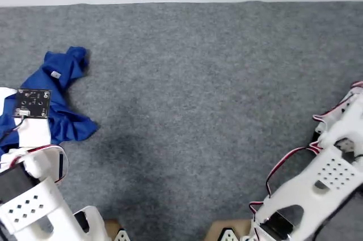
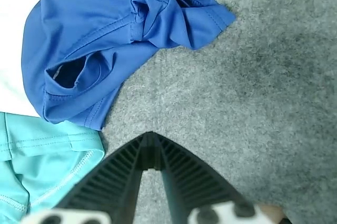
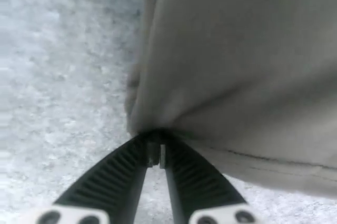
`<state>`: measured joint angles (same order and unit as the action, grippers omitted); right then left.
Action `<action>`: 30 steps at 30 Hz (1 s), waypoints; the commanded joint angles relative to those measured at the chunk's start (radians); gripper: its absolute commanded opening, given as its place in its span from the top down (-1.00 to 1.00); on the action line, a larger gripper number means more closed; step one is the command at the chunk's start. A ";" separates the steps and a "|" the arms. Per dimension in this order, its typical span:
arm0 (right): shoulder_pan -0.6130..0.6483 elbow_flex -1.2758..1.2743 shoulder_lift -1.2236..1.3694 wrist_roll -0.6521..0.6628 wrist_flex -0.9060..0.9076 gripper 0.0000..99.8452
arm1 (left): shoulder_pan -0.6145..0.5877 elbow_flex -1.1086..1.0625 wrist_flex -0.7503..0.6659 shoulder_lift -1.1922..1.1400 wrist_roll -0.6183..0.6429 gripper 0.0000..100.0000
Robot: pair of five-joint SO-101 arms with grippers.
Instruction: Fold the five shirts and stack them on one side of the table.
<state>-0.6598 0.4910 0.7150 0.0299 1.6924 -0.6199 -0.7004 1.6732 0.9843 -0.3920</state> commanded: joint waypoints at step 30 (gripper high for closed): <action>0.033 -0.021 -0.147 -0.002 0.081 0.98 | 0.000 0.015 -0.015 0.012 -0.003 0.99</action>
<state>-0.6122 0.4634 0.5800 0.0299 1.7461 -0.6199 -0.7004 1.6732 0.9843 -0.3920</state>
